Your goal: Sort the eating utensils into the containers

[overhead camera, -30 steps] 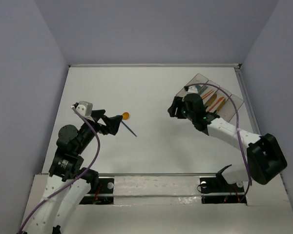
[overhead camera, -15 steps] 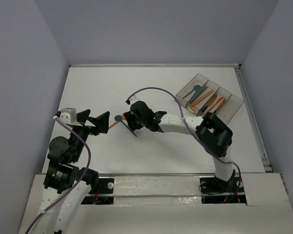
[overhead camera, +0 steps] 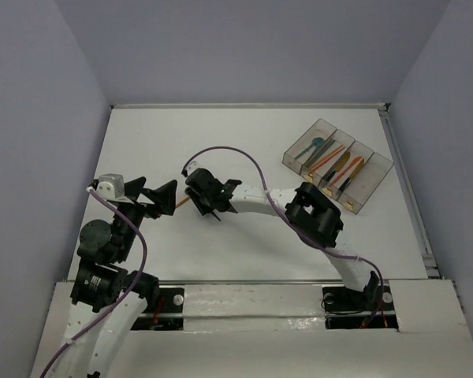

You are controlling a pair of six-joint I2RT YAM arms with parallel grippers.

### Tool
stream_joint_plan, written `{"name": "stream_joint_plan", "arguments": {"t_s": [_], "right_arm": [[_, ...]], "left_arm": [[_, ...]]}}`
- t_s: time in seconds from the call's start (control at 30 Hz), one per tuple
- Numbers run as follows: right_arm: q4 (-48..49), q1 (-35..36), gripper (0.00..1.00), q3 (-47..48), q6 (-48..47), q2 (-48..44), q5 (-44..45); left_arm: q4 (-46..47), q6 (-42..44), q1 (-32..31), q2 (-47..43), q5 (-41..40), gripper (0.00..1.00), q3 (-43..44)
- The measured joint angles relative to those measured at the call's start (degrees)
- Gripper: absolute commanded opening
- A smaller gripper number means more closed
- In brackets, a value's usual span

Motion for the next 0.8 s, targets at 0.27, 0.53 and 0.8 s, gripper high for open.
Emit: {"name": "stream_joint_plan", "arguments": {"t_s": [0.27, 0.53, 0.8], "right_arm": [[0.04, 2.10, 0.01, 1.03, 0.17, 0.83, 1.16], [1.01, 2.12, 0.00, 0.13, 2.56, 0.42, 2.67], [6.32, 2.43, 0.00, -9.25, 5.73, -8.17, 5.88]], "left_arm": [[0.00, 0.00, 0.00, 0.00, 0.72, 0.99, 0.02], [0.00, 0.00, 0.00, 0.02, 0.94, 0.99, 0.02], [0.00, -0.02, 0.00, 0.02, 1.16, 0.99, 0.00]]}}
